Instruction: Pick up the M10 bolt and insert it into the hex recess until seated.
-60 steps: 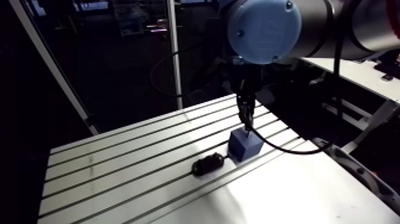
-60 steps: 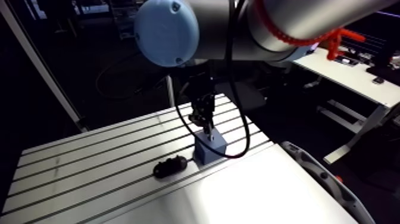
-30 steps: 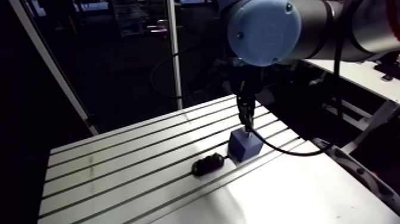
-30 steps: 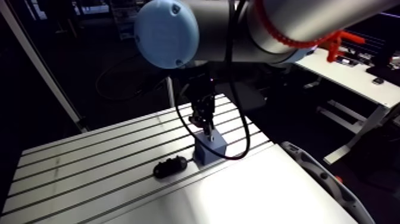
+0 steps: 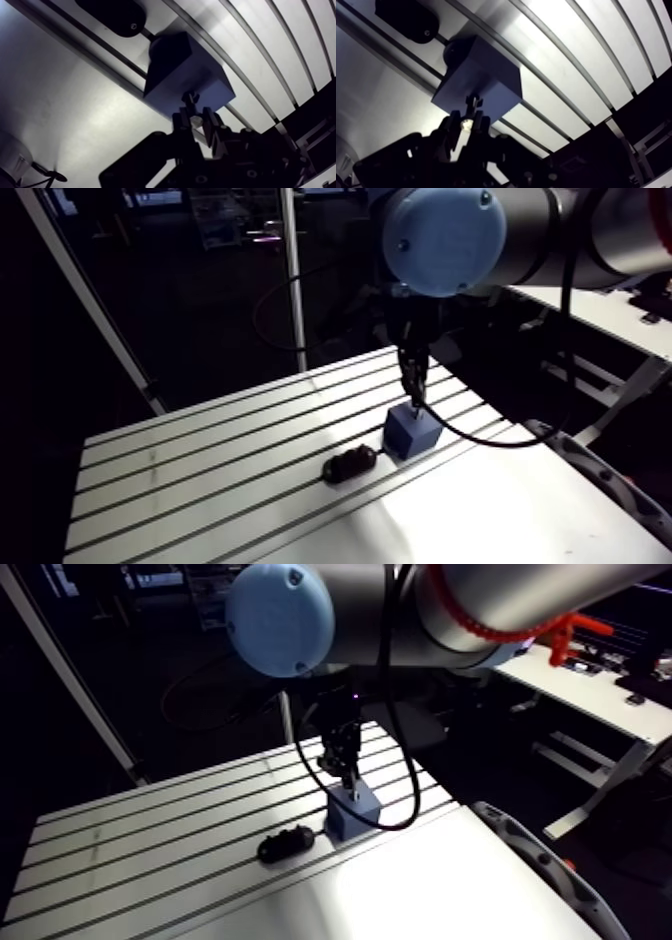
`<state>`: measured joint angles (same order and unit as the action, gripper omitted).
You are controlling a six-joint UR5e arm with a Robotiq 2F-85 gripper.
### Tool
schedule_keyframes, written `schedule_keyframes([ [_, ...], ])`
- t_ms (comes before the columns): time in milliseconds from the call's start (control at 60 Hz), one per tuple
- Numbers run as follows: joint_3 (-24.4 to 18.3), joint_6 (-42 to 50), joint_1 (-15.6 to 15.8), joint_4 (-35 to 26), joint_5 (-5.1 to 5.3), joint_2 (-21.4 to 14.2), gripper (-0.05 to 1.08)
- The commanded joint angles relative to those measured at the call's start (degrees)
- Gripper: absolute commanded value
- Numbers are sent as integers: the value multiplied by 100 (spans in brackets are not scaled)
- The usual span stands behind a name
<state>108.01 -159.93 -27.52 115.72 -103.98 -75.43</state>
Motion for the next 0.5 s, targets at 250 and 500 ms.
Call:
schedule_keyframes([
  [250,-5,-1,0,-11,-3,-11,101],
  [500,21,-1,0,-1,-4,6,101],
])
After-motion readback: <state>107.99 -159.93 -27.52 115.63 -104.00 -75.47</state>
